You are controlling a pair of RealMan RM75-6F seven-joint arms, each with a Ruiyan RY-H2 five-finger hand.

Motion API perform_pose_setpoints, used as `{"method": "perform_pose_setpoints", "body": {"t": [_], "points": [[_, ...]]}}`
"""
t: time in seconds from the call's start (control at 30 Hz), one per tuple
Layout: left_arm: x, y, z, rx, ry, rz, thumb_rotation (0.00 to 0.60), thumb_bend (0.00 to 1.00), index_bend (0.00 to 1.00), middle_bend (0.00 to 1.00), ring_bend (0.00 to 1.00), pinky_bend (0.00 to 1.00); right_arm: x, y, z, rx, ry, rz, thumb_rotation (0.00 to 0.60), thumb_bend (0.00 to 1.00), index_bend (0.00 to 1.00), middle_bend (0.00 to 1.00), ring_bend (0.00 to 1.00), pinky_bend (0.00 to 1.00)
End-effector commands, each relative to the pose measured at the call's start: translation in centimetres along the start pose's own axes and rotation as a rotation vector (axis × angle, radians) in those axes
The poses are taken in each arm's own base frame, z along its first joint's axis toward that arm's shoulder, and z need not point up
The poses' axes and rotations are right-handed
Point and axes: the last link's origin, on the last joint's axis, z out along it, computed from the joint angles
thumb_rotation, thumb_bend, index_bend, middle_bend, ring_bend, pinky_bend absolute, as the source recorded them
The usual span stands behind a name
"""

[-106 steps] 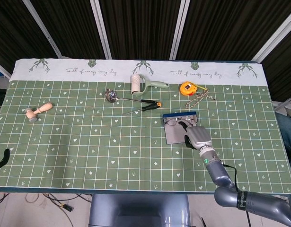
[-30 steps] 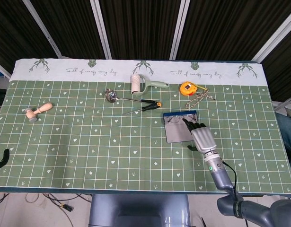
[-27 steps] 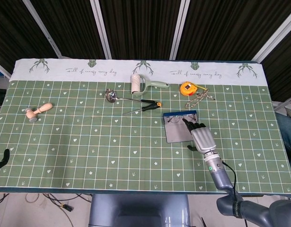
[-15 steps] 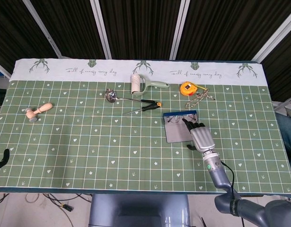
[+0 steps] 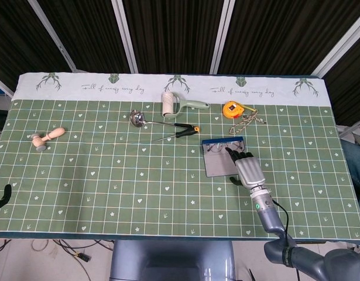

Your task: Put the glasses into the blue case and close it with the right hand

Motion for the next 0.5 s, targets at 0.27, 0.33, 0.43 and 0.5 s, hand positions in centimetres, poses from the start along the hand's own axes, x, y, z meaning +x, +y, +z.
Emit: {"method": "perform_pose_setpoints", "body": {"t": [0.27, 0.33, 0.43, 0.5], "points": [[0.00, 0.01, 0.00, -0.001, 0.002, 0.001, 0.600, 0.37, 0.13, 0.01, 0.00, 0.00, 0.04, -0.05, 0.37, 0.000, -0.005, -0.001, 0.600, 0.16, 0.14, 0.29, 0.33, 0.33], [0.00, 0.04, -0.01, -0.001, 0.002, 0.001, 0.600, 0.37, 0.13, 0.01, 0.00, 0.00, -0.01, -0.04, 0.41, -0.001, -0.006, -0.001, 0.600, 0.16, 0.14, 0.29, 0.33, 0.33], [0.02, 0.04, 0.00, -0.001, 0.002, 0.001, 0.600, 0.37, 0.13, 0.01, 0.00, 0.00, -0.08, -0.04, 0.42, -0.002, -0.010, -0.001, 0.600, 0.16, 0.16, 0.29, 0.33, 0.33], [0.02, 0.04, 0.00, -0.001, 0.002, 0.001, 0.600, 0.37, 0.13, 0.01, 0.00, 0.00, -0.13, -0.04, 0.41, -0.002, -0.013, 0.001, 0.600, 0.16, 0.18, 0.29, 0.33, 0.33]]}}
